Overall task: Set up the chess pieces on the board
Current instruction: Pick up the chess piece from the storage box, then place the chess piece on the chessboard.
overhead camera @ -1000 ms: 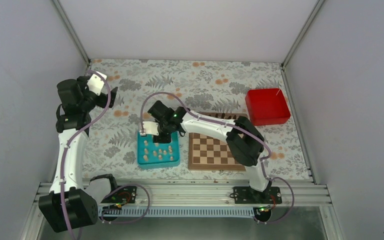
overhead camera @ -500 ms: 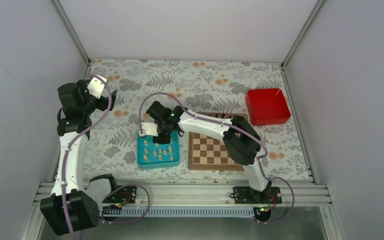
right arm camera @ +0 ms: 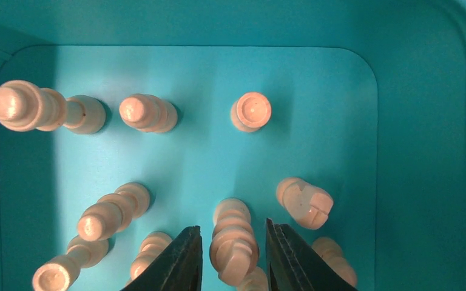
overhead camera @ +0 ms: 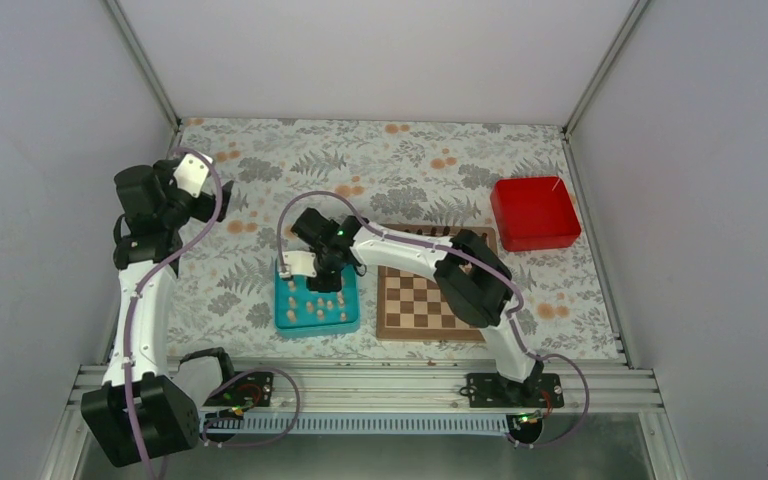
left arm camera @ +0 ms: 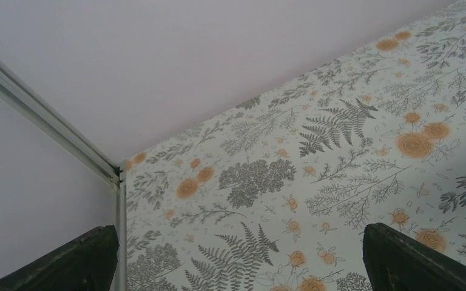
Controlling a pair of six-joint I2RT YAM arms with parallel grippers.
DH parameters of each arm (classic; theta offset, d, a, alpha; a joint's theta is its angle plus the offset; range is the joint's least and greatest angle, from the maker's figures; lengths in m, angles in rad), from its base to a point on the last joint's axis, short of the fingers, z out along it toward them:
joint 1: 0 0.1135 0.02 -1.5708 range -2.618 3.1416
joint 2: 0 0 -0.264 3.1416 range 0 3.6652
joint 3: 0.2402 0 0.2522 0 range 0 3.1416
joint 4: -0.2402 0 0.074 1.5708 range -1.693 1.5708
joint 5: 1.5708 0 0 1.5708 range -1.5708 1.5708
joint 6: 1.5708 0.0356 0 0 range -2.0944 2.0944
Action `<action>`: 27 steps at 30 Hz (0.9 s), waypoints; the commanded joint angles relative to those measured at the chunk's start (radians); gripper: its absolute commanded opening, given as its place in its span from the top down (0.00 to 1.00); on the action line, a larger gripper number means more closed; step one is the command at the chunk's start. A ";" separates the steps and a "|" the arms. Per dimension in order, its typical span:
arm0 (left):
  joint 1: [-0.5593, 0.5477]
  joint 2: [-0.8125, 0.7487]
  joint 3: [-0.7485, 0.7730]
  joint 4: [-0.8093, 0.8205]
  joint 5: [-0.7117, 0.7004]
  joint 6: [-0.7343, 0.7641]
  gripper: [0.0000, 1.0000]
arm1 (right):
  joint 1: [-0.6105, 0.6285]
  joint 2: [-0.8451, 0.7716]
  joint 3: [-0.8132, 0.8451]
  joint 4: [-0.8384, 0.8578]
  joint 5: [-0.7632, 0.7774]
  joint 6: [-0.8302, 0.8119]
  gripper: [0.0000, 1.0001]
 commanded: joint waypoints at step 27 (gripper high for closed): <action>0.027 0.043 0.022 0.039 0.102 -0.023 0.00 | -0.348 -0.711 -0.478 -0.182 0.015 -0.016 0.96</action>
